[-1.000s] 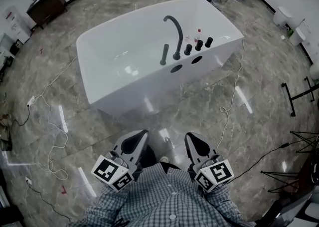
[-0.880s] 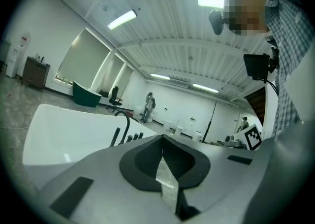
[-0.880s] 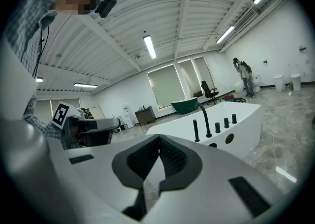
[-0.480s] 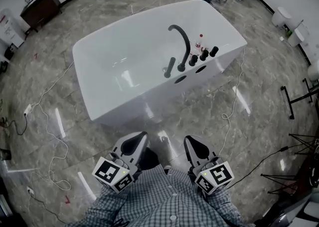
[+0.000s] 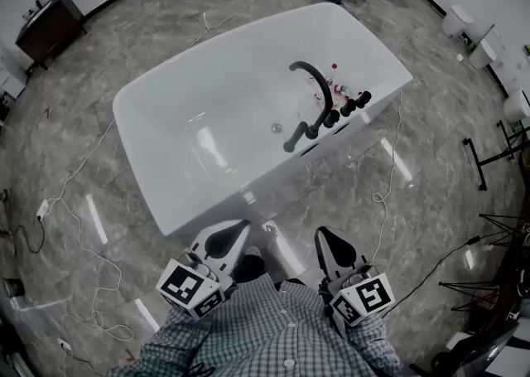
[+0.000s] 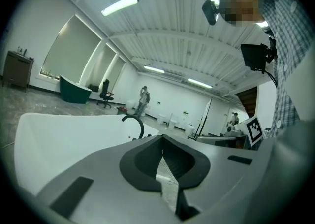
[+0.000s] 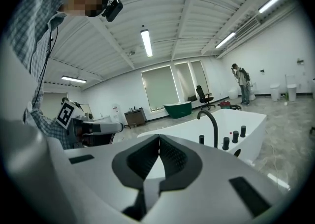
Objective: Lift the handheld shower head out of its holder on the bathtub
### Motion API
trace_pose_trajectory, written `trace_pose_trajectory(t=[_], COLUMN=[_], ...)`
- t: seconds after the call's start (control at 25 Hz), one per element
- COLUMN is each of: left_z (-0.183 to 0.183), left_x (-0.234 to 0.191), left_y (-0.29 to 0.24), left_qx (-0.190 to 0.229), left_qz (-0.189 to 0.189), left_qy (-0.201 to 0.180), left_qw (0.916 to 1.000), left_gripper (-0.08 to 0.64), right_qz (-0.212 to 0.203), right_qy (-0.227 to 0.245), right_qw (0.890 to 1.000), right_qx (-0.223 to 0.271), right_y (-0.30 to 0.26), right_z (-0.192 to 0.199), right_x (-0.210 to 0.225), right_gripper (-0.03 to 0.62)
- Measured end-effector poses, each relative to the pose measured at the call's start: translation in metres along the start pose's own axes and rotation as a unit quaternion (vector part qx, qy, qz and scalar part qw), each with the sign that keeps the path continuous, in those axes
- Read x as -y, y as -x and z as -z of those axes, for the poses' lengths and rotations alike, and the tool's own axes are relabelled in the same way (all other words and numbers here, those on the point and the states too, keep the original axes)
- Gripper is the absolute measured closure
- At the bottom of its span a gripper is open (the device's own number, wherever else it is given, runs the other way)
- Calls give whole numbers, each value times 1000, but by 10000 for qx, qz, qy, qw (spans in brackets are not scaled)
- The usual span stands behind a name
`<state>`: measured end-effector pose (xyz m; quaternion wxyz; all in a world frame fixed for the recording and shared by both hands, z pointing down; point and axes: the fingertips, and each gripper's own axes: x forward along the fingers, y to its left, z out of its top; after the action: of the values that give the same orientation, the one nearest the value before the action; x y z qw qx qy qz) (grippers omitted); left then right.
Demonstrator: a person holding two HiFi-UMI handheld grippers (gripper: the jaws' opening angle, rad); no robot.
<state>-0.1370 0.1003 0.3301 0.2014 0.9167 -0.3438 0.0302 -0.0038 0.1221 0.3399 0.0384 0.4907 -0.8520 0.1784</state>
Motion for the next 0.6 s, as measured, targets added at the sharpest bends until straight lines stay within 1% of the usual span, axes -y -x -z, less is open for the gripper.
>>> trace_pose_trajectory(t=[0.16, 0.32, 0.6], left_z=[-8, -10, -18], left_x=[-19, -27, -55], left_y=[-9, -21, -40], left_qx=[-37, -41, -54], left_qz=[165, 241, 93], left_qy=[-10, 19, -105], left_qw=[9999, 9997, 9999], left_gripper=[554, 554, 554], right_qz=[185, 244, 179], right_qy=[-8, 103, 172], right_qw=[9998, 9996, 9996], right_qx=[31, -103, -134], right_y=[-16, -24, -56], right_z=[-8, -9, -14], right_x=[4, 13, 35], right_gripper=[577, 577, 577])
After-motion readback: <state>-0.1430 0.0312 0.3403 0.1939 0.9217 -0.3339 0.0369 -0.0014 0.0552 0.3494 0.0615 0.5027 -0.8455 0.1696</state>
